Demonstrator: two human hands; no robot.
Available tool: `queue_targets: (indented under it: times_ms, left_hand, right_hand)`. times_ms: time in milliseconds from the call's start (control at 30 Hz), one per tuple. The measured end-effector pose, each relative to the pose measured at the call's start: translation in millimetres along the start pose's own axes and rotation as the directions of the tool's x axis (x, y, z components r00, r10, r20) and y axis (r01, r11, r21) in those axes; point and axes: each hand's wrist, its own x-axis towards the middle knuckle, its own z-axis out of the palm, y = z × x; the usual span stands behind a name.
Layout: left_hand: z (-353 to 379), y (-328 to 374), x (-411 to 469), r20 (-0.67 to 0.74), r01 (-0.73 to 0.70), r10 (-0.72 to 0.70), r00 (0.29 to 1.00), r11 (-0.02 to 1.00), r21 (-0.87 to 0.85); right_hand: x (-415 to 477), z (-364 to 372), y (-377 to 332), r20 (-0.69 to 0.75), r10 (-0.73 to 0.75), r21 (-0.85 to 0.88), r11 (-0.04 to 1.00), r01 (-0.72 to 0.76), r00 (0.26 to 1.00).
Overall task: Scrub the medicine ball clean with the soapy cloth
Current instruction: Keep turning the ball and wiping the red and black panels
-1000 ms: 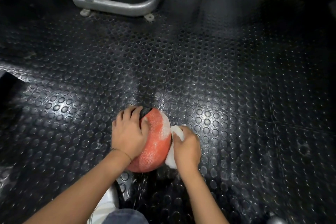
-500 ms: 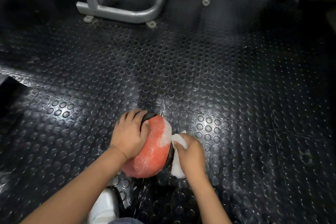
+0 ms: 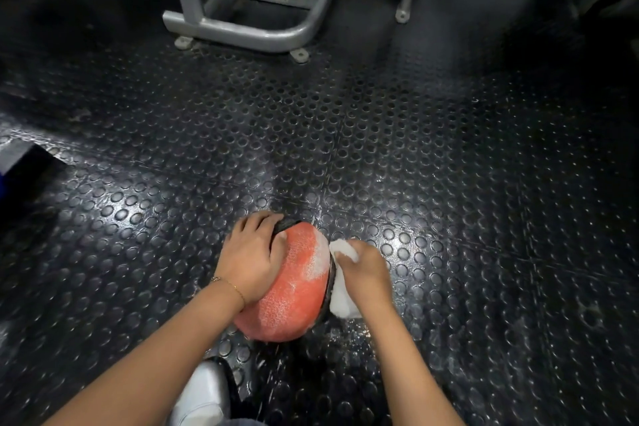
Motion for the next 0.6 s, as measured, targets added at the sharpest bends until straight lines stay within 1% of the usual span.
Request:
queue_targets:
  times_ms: [67,200,267,400,533,600]
  left_hand:
    - [1,4,0,-0.009,0.025,-0.025,1.000,1.000,0.018]
    - [-2,8,4,0.019,0.047,-0.047,0.999,0.999,0.016]
    - [-2,12,5,0.028,0.051,-0.052,0.998,0.998,0.021]
    - [1,24,7,0.032,0.130,-0.132,0.991,0.990,0.045]
    - [1,29,13,0.044,0.157,-0.158,0.986,0.987,0.039]
    - [1,32,14,0.060,0.173,-0.175,0.983,0.984,0.046]
  right_hand:
    - [1,1,0,-0.015,0.006,-0.002,1.000,-0.006,1.000]
    - [-21,2,11,-0.038,-0.021,0.021,1.000,0.021,0.999]
    - [-19,2,13,-0.050,-0.005,0.050,0.999,0.007,0.999]
    - [-10,4,12,-0.104,0.038,0.076,0.997,-0.030,0.994]
    - [-22,2,19,-0.090,-0.002,0.079,0.997,0.010,0.996]
    - [-16,-2,19,-0.074,0.016,0.099,0.995,-0.009,0.997]
